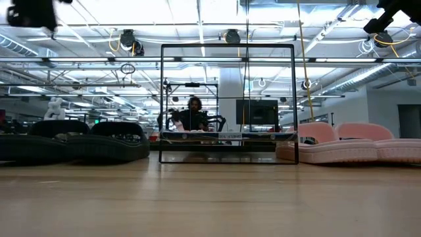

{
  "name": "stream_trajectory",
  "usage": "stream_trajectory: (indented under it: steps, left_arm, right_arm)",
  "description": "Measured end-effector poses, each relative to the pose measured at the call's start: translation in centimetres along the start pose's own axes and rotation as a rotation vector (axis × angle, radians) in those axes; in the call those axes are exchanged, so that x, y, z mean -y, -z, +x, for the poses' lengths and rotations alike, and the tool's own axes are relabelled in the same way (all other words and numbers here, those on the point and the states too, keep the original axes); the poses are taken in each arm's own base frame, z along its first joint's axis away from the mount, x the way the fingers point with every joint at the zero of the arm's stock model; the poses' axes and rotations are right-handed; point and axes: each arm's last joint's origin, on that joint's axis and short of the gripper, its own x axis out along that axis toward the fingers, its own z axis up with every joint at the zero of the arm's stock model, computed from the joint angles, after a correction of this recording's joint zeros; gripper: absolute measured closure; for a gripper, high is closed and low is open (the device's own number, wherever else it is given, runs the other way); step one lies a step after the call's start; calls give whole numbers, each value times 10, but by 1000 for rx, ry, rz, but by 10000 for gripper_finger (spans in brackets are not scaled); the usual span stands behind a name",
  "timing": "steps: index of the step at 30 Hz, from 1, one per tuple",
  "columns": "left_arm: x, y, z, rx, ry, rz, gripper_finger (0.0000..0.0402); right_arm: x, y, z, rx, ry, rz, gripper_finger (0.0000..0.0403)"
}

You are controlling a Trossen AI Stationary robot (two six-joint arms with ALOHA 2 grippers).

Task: Pick and place slides into the shelf
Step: Put the left black slide on the shelf

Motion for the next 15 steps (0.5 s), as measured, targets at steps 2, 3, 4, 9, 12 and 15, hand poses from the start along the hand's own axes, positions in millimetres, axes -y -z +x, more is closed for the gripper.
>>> stream_trajectory:
  steps: [2, 3, 4, 9, 12, 15]
  left_arm:
    - [5, 5, 18, -62, -64, 20, 332]
    - [8, 8, 27, -83, -70, 38, 332]
    - [11, 12, 37, -107, -60, 59, 332]
    - [18, 26, 75, -145, -27, 139, 332]
    - [12, 28, 84, -102, -91, 159, 332]
    - [5, 25, 86, -59, -134, 157, 332]
  right_arm:
    - [0, 0, 0, 0, 0, -19, 330]
    - [0, 0, 0, 0, 0, -34, 330]
    - [0, 0, 0, 0, 1, -51, 330]
    - [0, 0, 0, 3, 5, -122, 330]
    - [1, -1, 0, 19, 35, -133, 330]
    - [3, -1, 0, 38, 86, -135, 330]
